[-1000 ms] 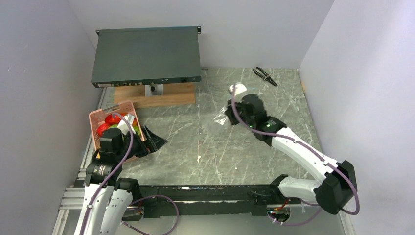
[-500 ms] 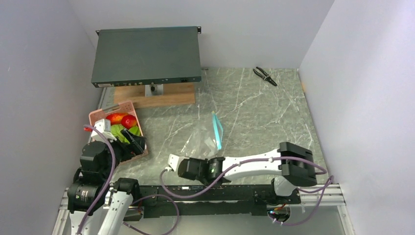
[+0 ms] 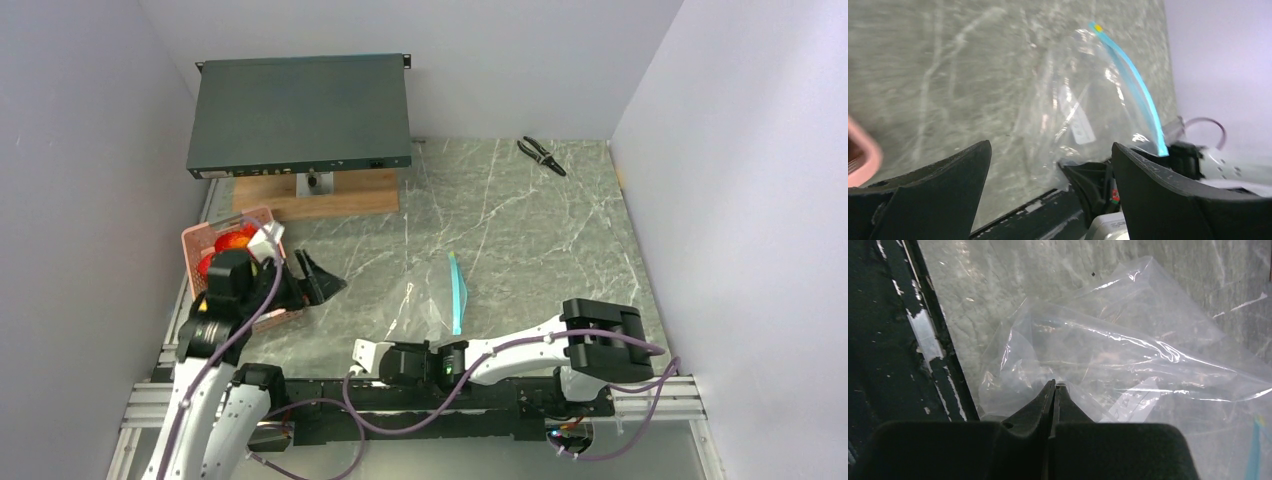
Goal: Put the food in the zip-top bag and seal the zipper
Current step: Adjust the zipper food storage bag at the center of the board.
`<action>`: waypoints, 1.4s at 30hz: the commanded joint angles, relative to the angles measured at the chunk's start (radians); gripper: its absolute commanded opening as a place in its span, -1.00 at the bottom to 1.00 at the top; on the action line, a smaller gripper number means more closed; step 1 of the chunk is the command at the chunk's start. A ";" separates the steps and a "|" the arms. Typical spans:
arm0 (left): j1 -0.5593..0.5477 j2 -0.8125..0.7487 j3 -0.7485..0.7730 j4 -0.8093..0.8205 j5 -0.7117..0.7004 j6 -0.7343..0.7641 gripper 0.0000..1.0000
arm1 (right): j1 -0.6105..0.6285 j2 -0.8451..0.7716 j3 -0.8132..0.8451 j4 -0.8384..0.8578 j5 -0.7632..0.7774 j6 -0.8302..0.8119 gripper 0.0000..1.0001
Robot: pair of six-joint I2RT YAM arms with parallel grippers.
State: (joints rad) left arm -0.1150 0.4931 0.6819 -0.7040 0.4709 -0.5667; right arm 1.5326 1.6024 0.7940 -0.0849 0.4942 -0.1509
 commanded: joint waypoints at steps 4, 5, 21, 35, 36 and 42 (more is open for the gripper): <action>-0.085 0.313 0.038 0.378 0.339 0.008 0.88 | 0.025 -0.037 -0.022 0.116 0.025 -0.037 -1.00; -0.134 0.362 0.060 0.388 0.318 0.018 0.89 | 0.026 -0.046 -0.029 0.122 0.024 -0.034 -1.00; -0.642 1.056 0.480 0.420 0.202 0.166 0.99 | 0.026 -0.111 -0.086 0.117 0.030 -0.011 -1.00; -0.787 1.266 0.562 0.310 0.007 0.250 0.44 | 0.029 -0.073 -0.094 0.129 0.081 0.012 -1.00; -0.786 1.276 0.567 0.292 -0.024 0.255 0.22 | 0.029 -0.069 -0.096 0.136 0.087 0.016 -1.00; -0.745 1.236 0.494 0.315 -0.151 0.247 -0.99 | 0.027 -0.069 -0.116 0.146 0.129 0.123 -0.34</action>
State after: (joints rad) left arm -0.8886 1.7794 1.2095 -0.4103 0.4084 -0.3283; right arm 1.5547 1.5398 0.7033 0.0223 0.5575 -0.1173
